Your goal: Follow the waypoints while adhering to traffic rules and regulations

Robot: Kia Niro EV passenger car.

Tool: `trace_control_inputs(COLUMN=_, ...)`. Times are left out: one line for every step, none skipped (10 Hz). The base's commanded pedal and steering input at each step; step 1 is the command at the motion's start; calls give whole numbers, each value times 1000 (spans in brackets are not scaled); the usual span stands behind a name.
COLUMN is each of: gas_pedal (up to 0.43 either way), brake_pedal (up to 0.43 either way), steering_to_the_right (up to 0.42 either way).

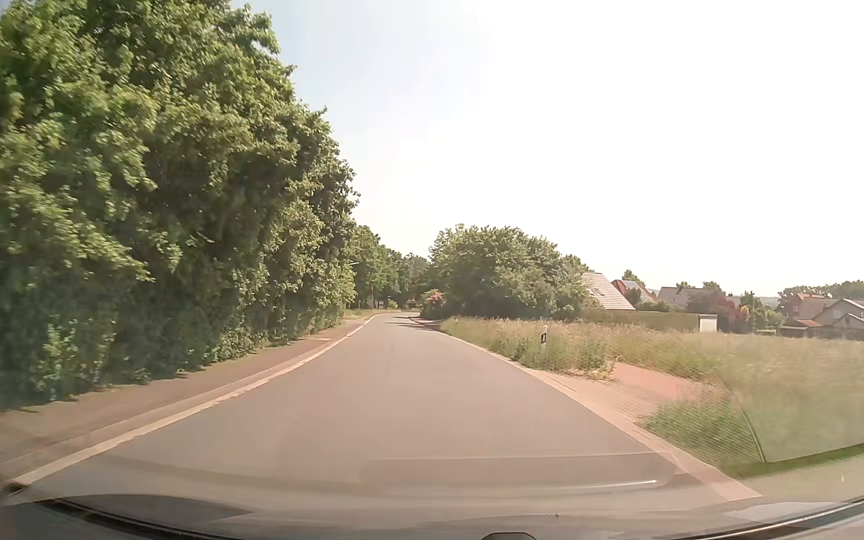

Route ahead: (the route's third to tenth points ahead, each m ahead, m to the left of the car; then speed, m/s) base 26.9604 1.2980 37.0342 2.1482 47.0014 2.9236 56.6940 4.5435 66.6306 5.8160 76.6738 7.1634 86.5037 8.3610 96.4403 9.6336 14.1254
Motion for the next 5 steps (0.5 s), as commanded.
trace_control_inputs(gas_pedal=150, brake_pedal=0, steering_to_the_right=-23)
trace_control_inputs(gas_pedal=150, brake_pedal=0, steering_to_the_right=-23)
trace_control_inputs(gas_pedal=150, brake_pedal=0, steering_to_the_right=-23)
trace_control_inputs(gas_pedal=150, brake_pedal=0, steering_to_the_right=-23)
trace_control_inputs(gas_pedal=150, brake_pedal=0, steering_to_the_right=-23)
